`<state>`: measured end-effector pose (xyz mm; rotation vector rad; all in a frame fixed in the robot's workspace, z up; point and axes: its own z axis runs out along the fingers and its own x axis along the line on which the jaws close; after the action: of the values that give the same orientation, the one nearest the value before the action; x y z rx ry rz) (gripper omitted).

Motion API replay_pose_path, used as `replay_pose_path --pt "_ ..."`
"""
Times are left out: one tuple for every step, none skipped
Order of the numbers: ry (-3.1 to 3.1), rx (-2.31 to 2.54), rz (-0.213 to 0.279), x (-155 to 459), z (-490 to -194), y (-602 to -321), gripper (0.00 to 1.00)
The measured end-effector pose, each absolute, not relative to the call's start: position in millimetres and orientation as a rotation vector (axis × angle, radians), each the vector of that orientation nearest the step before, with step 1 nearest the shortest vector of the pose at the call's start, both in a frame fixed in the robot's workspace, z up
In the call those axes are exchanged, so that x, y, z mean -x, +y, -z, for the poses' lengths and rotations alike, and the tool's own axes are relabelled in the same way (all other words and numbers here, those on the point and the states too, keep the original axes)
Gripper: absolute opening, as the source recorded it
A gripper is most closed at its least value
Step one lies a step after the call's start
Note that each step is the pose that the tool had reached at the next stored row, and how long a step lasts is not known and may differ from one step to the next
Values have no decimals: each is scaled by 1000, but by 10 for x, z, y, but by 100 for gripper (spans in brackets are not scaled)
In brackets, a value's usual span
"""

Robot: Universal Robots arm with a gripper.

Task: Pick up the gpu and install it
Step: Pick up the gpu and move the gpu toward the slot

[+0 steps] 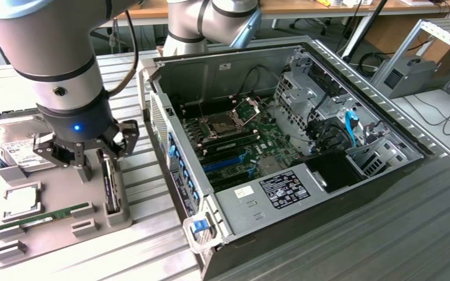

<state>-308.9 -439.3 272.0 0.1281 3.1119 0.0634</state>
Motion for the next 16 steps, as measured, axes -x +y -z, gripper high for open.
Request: replay_pose_path --pt "3112 -128 -63 3089 -2705 -4393 49" --pt "3112 -128 -63 3089 -2694 -4393 49" --pt "3112 -128 -63 3089 -2683 -4393 49" --pt "3112 -128 -63 3089 -2672 -4393 49" --pt "3112 -128 -63 3089 -2666 -4393 49" --pt "3112 -128 -63 3088 -2660 -4393 49" --pt "3112 -128 -63 3087 -2657 -4393 49" --pt "3112 -128 -63 3083 -2654 -4393 49" --pt "3113 -128 -63 3078 -2650 -4394 49" --pt "3113 -128 -63 3073 -2646 -4394 49" --pt "3113 -128 -63 3067 -2643 -4394 49" --pt "3113 -128 -63 3063 -2641 -4394 49" --pt "3113 -128 -63 3061 -2637 -4394 49" --pt "3113 -129 -63 3061 -2630 -4393 49" --pt "3113 -129 -63 3061 -2620 -4394 49" --pt "3113 -130 -63 3061 -2610 -4394 49"
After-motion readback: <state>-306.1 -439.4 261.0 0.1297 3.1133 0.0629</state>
